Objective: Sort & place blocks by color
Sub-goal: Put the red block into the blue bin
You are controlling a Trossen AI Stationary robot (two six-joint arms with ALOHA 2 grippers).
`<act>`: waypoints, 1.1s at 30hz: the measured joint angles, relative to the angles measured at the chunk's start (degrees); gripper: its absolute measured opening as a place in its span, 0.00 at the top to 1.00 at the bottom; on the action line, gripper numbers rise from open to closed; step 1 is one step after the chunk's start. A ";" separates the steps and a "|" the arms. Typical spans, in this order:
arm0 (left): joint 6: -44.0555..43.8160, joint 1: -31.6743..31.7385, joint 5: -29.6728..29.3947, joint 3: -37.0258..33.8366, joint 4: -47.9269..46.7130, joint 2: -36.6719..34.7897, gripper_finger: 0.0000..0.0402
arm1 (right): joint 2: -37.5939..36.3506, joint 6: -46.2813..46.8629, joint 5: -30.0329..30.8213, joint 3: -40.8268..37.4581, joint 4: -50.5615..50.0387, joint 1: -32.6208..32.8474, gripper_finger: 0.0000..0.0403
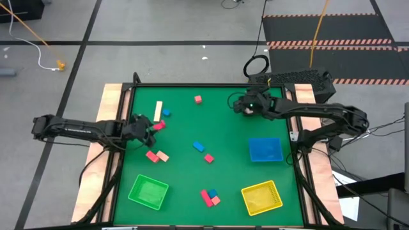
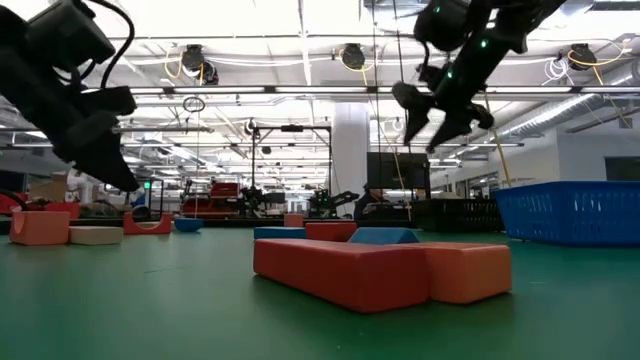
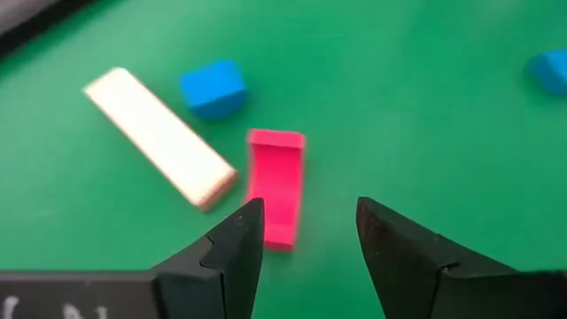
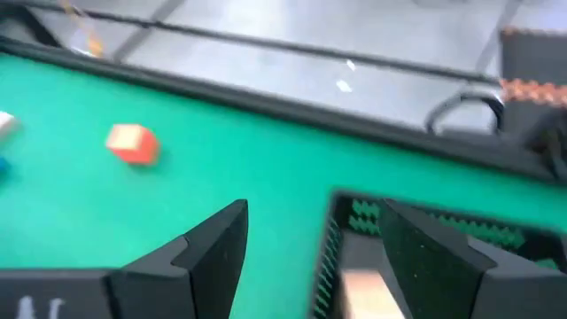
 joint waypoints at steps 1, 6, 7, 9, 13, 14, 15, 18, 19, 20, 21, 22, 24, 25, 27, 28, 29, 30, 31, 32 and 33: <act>-0.54 0.00 -2.06 -0.06 -0.65 0.46 0.55 | -0.23 -1.51 -0.01 0.02 1.85 0.22 0.39; -3.44 0.62 -5.63 -0.13 -0.67 3.69 0.55 | -0.43 -8.40 -0.02 0.04 8.88 0.81 0.39; -3.77 0.67 -5.54 -0.13 -0.63 4.51 0.55 | -0.36 -9.29 -0.02 0.04 9.59 0.87 0.39; -4.36 0.75 -5.52 -0.13 -0.59 6.28 0.55 | -0.26 -10.72 -0.05 0.04 10.69 0.89 0.39; -6.08 0.75 -4.67 -0.14 0.45 10.71 0.55 | -0.27 -12.44 -0.04 0.04 11.91 0.89 0.39; -6.31 0.75 -4.61 -0.15 1.13 11.86 0.55 | -0.27 -12.84 -0.04 0.04 12.11 0.89 0.39; -6.33 0.75 -4.65 -0.14 1.97 12.90 0.55 | -0.27 -13.11 -0.04 0.04 12.43 0.89 0.39; -6.32 0.77 -5.38 -0.04 3.20 15.71 0.55 | -0.27 -13.41 -0.04 0.04 12.51 0.89 0.39; -6.25 0.81 -5.19 -0.04 4.21 16.64 0.55 | -0.27 -13.65 -0.04 0.04 12.51 0.89 0.39; -6.13 0.79 -4.52 -0.10 4.65 17.50 0.55 | -0.26 -13.96 -0.04 0.04 12.49 0.89 0.39; -6.08 0.81 -4.16 -0.29 5.07 18.35 0.55 | -0.27 -14.20 -0.04 0.04 12.51 0.89 0.39; -6.04 0.86 -3.55 -0.37 6.16 18.91 0.55 | -0.27 -14.23 -0.04 0.04 12.51 0.89 0.39; -6.14 0.86 -2.78 -0.08 9.00 19.79 0.55 | -0.25 -14.25 -0.04 0.04 12.49 0.89 0.39; -6.40 0.86 -2.22 -0.09 9.12 20.20 0.55 | -0.25 -14.27 -0.04 0.04 12.49 0.89 0.39; -6.61 0.83 -1.73 -0.24 8.73 20.67 0.55 | -0.25 -14.27 -0.04 0.04 12.49 0.91 0.39; -6.50 0.85 -1.76 -0.24 9.01 20.80 0.55 | -0.25 -14.31 -0.04 0.04 12.49 0.91 0.39; -5.82 0.91 -1.82 -0.21 9.21 20.89 0.55 | -0.25 -14.42 -0.04 0.04 12.48 0.91 0.39; -4.95 1.04 -1.81 -0.21 9.19 20.93 0.55 | -0.25 -14.43 -0.03 0.04 12.48 0.91 0.39; -4.05 1.23 -1.82 -0.21 9.25 20.94 0.55 | -0.25 -14.43 -0.03 0.04 12.49 0.91 0.39; -3.27 1.58 -1.84 -0.21 9.92 20.94 0.55 | -0.25 -14.42 -0.06 0.04 12.48 0.91 0.39; -2.64 1.92 -1.88 -0.21 10.70 20.94 0.55 | -0.25 -14.38 -0.07 0.04 12.46 0.91 0.39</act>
